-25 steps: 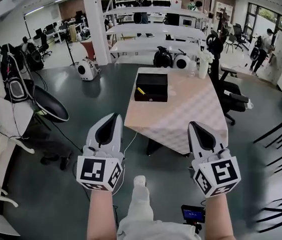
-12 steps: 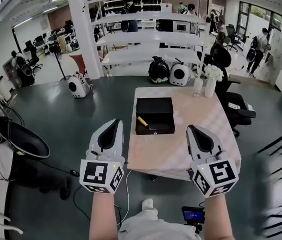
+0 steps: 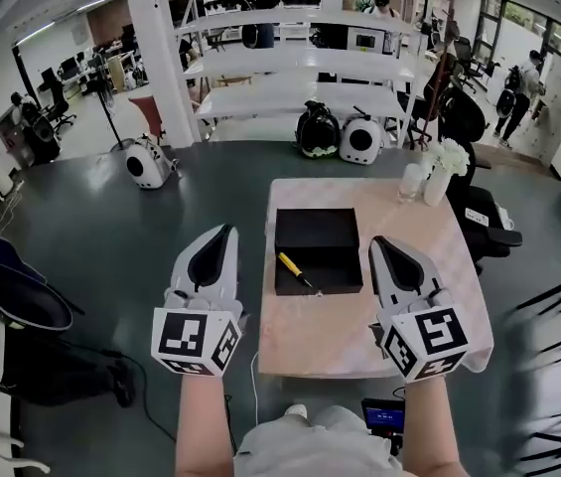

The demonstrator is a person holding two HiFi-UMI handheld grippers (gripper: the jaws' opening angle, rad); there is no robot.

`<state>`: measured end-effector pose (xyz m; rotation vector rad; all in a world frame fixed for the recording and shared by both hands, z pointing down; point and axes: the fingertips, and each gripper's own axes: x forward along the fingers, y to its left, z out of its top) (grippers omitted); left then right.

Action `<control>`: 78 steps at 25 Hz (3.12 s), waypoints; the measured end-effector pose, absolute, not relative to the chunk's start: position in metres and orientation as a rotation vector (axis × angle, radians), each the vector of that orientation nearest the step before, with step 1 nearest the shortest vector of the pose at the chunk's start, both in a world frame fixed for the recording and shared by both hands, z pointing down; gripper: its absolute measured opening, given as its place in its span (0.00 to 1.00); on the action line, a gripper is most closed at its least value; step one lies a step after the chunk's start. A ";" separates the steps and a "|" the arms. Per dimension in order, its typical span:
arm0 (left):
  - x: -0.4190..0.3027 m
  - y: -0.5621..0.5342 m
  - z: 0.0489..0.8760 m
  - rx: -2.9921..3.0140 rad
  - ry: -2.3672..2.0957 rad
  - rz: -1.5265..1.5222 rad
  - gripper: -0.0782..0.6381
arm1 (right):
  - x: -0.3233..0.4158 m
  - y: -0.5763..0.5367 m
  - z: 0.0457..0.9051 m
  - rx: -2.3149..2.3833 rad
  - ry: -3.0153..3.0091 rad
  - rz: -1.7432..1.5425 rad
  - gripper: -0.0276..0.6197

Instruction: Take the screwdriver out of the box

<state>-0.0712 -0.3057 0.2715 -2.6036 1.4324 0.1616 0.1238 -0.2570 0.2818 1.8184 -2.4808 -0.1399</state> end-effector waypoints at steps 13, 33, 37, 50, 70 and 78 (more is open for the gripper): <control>-0.055 -0.339 0.277 -2.580 1.527 0.173 0.12 | 0.138 -0.305 0.276 1.715 -2.657 -0.079 0.61; -0.062 -0.363 0.324 -2.578 1.665 0.063 0.12 | 0.089 -0.377 0.392 1.260 -2.557 0.487 0.66; -0.064 -0.374 0.339 -2.614 1.667 0.032 0.12 | 0.067 -0.393 0.438 1.133 -2.438 0.525 0.66; -0.091 -0.400 0.384 -2.652 1.731 -0.044 0.12 | 0.023 -0.428 0.589 0.843 -2.097 0.691 0.66; -0.145 -0.388 0.437 -2.674 1.894 -0.130 0.12 | 0.023 -0.452 0.702 0.797 -1.700 0.688 0.39; -0.149 -0.384 0.438 -2.676 1.897 -0.142 0.12 | 0.031 -0.451 0.697 0.800 -1.684 0.694 0.18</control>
